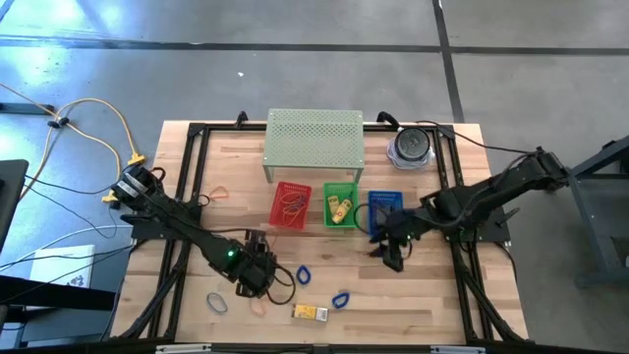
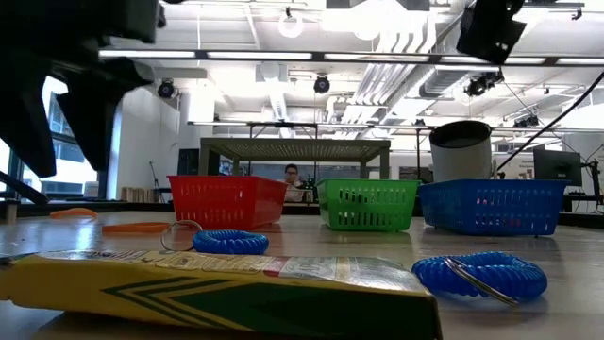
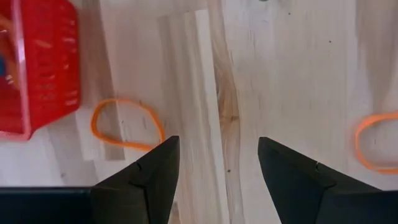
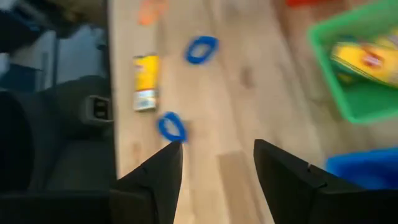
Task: Pick & Place Office Desk Supplies
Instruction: Put the middle orange rubber band into the red bin
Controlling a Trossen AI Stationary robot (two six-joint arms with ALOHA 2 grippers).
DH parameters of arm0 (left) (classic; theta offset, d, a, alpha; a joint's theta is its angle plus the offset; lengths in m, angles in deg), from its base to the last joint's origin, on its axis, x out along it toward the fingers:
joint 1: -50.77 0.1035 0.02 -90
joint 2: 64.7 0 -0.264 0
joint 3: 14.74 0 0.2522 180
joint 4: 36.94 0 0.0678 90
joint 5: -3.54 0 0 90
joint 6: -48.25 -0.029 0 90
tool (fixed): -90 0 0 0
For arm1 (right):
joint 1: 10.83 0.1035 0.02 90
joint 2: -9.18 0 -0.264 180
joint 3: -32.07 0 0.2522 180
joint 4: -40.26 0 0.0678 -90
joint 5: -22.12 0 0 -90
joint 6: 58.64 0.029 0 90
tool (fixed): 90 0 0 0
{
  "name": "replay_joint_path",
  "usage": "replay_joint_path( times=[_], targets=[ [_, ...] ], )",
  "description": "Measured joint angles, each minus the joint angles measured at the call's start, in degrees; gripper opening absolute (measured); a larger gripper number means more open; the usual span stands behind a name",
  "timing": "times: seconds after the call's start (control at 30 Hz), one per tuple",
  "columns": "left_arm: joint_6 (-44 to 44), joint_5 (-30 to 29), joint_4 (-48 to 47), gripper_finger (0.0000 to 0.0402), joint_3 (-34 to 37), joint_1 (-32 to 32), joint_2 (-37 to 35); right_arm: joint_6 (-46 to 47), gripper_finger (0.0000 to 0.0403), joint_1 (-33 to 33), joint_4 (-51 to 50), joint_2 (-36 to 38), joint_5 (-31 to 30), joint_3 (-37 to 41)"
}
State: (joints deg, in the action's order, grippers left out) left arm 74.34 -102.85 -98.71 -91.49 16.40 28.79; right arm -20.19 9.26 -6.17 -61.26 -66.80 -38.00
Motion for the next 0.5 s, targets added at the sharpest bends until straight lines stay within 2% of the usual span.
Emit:
replay_joint_path(
  times=[0.3, 0.5],
  targets=[
    [-4.43, 1.29, 5.2, 0.0193, 5.77, 4.81, 0.02, -5.13, 0.0185, 11.01, 14.29, -0.67, -9.78, 0.0],
    [-7.25, 1.3, 8.07, 0.0193, 7.01, 6.79, 0.02, -8.24, 0.0184, 15.65, 22.05, -3.16, -11.41, 0.0]
  ],
)
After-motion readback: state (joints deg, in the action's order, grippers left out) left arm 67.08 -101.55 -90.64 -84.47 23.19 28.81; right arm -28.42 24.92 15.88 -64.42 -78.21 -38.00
